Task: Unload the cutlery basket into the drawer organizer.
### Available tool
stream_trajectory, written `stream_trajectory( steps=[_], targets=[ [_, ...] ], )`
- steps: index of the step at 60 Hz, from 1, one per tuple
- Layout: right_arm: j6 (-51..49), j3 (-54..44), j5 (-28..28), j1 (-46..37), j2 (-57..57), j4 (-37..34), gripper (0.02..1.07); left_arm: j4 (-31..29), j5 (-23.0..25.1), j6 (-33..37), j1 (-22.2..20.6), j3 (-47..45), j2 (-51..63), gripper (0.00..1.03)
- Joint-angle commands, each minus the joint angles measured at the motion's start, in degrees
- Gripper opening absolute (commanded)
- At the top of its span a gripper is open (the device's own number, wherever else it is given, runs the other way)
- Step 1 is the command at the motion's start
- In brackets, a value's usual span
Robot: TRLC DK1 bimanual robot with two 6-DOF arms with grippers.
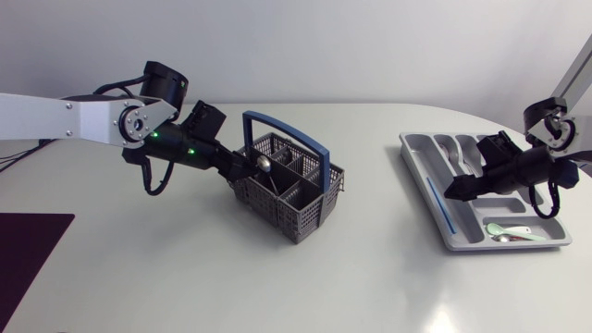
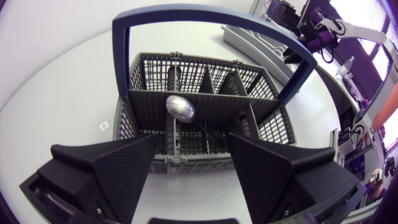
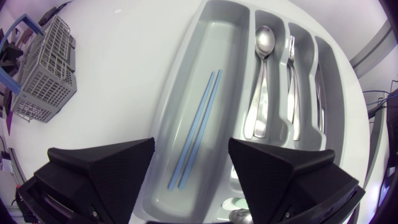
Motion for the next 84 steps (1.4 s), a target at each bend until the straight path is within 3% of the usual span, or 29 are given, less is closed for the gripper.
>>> stream_trajectory(
  steps=[1, 13, 33, 57, 75, 84],
  targets=[
    [1.8, -2.3, 0.2, 1.4, -3.1, 0.0, 0.97, 2.7, 0.9, -3.2, 0.0, 1.7, 1.3, 0.79],
    [4.4, -3.4, 0.2, 5.9, -9.3, -1.8, 1.00, 8.1, 0.8, -6.8, -1.3, 3.1, 4.5, 0.79],
    [10.0, -1.8, 0.7, 17.4, -16.2, -4.7, 1.01, 8.8, -1.1, -8.3, -2.2, 5.5, 8.8, 0.75],
    [11.3, -4.0, 1.9, 21.1, -16.4, -3.6, 1.01, 10.4, -1.6, -9.3, -3.7, 6.9, 11.9, 0.75],
    [11.1, -5.2, 2.2, 21.3, -16.3, -2.2, 1.01, 10.4, 5.2, -10.4, -2.3, 6.3, 11.5, 0.60],
    [10.9, -5.7, 2.3, 21.3, -16.2, -1.7, 1.01, 10.4, 6.5, -10.1, -1.5, 5.3, 10.7, 0.60]
  ],
)
